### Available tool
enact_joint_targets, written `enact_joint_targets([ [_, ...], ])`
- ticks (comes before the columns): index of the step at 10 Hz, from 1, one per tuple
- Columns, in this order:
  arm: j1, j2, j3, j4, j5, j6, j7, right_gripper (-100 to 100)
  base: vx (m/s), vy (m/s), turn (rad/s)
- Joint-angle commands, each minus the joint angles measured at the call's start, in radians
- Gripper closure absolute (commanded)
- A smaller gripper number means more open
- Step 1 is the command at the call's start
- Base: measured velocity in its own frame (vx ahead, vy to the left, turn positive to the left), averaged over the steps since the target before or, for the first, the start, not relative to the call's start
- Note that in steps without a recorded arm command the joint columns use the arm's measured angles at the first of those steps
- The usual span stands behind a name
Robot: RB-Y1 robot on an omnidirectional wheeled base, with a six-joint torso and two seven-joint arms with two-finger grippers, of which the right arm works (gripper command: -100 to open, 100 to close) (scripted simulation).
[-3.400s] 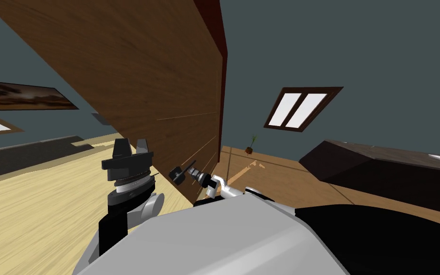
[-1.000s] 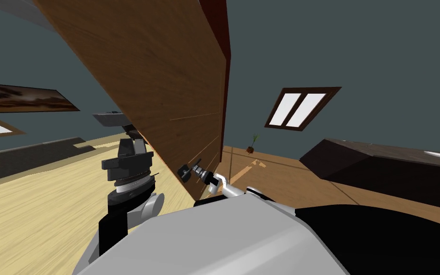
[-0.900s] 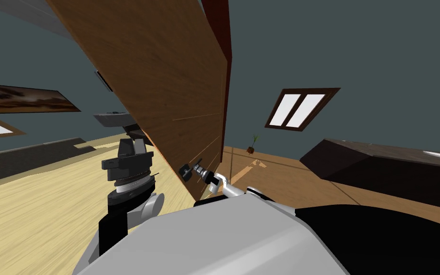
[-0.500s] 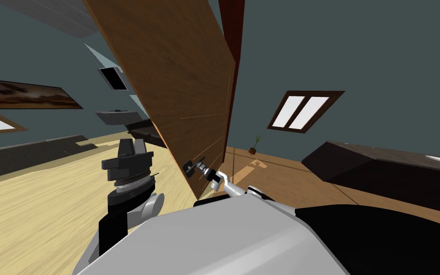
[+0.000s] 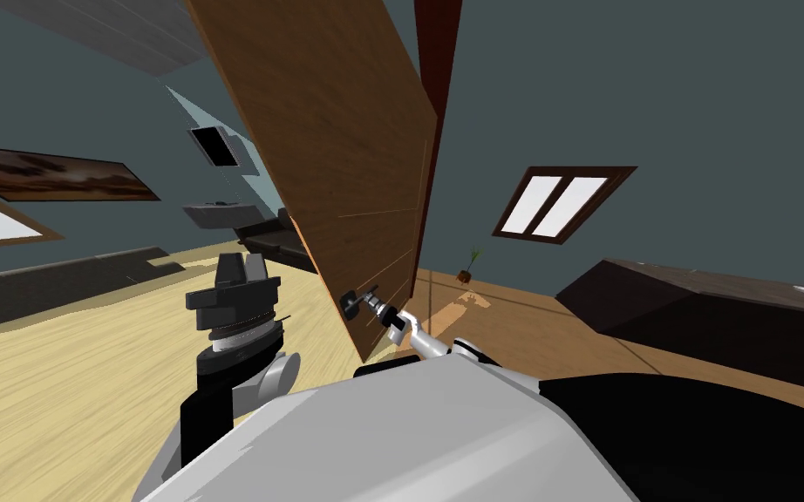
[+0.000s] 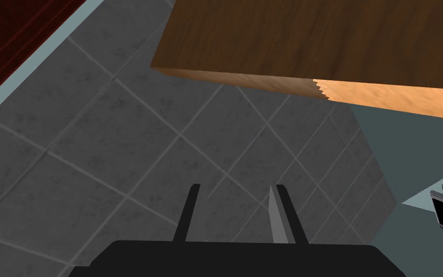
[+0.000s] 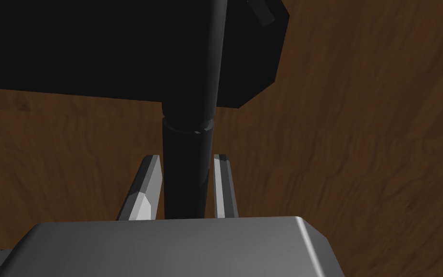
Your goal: Push the door open
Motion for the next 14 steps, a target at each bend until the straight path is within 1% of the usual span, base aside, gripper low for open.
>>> enact_joint_targets([
  [1,-0.001,-0.022,-0.033,-0.017,0.006,0.015,-0.005,100,0.041,0.100,-0.011],
  [7,-0.004,-0.024,-0.120,0.004,0.041,0.012,-0.011,100,0.030,0.098,0.006],
  [9,-0.004,-0.024,-0.120,0.004,0.041,0.012,-0.011,100,0.019,0.053,-0.008],
  [11,-0.004,-0.022,-0.150,0.012,0.052,0.011,-0.014,100,0.014,0.050,0.010],
  [14,-0.006,-0.018,-0.196,0.023,0.070,0.010,-0.017,100,0.039,0.094,-0.004],
])
